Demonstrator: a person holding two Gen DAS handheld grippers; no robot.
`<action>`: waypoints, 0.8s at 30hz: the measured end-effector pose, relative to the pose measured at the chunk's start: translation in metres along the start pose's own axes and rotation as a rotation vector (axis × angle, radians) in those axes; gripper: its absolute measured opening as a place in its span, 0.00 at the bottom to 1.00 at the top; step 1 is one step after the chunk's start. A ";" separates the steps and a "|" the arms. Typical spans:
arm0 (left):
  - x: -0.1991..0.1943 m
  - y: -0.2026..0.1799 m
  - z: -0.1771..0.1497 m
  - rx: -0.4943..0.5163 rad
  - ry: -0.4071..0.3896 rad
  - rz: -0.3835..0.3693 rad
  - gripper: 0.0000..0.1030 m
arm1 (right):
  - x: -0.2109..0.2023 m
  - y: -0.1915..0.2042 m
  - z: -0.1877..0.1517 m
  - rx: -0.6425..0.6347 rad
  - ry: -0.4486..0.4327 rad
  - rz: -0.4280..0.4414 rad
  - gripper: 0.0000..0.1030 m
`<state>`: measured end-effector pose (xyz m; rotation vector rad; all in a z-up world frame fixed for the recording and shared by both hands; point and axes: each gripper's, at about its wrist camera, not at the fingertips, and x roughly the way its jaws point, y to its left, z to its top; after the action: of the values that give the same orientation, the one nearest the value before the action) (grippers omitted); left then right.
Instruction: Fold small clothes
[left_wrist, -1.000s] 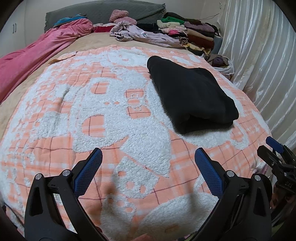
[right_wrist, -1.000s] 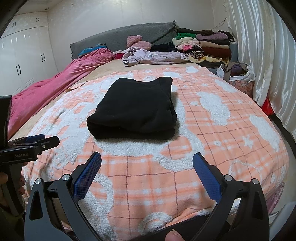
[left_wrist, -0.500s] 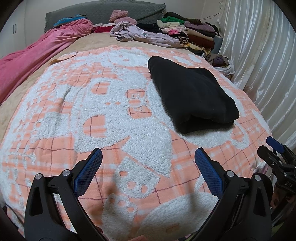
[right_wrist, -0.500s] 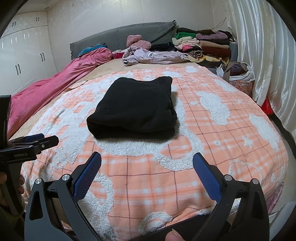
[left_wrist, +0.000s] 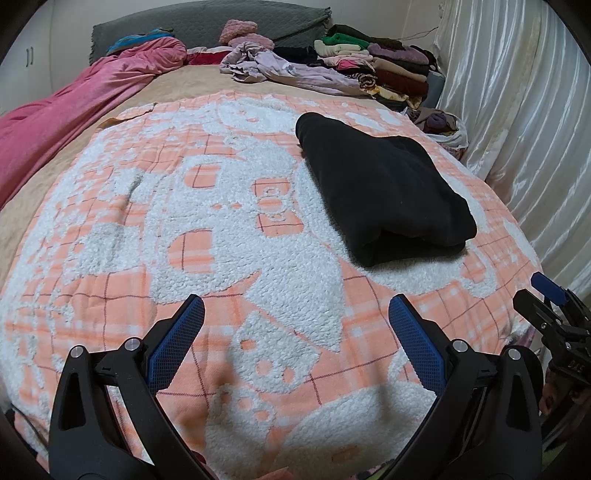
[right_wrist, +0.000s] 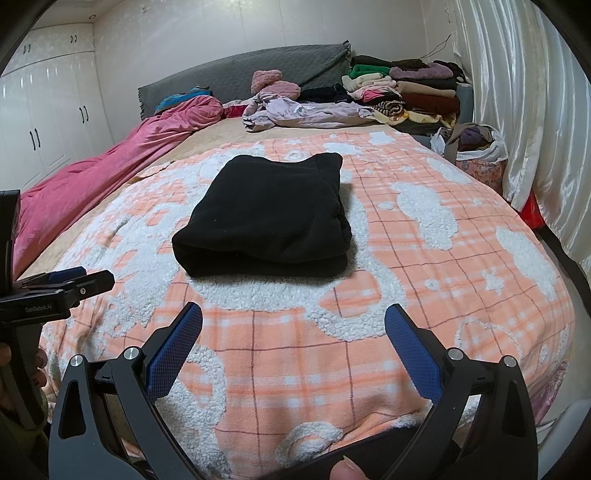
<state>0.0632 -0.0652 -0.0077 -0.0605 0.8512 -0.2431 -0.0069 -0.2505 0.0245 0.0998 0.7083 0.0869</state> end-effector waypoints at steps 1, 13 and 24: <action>0.000 0.001 0.001 -0.001 0.003 0.002 0.91 | 0.000 0.000 0.000 0.001 0.000 0.000 0.96; -0.001 0.005 -0.001 -0.016 0.029 -0.049 0.91 | -0.003 -0.003 -0.001 0.007 0.002 -0.010 0.96; -0.002 0.012 -0.002 -0.024 0.037 -0.012 0.91 | -0.003 -0.008 0.000 0.030 0.002 -0.036 0.96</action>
<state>0.0623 -0.0530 -0.0092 -0.0835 0.8913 -0.2456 -0.0089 -0.2590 0.0251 0.1153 0.7134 0.0417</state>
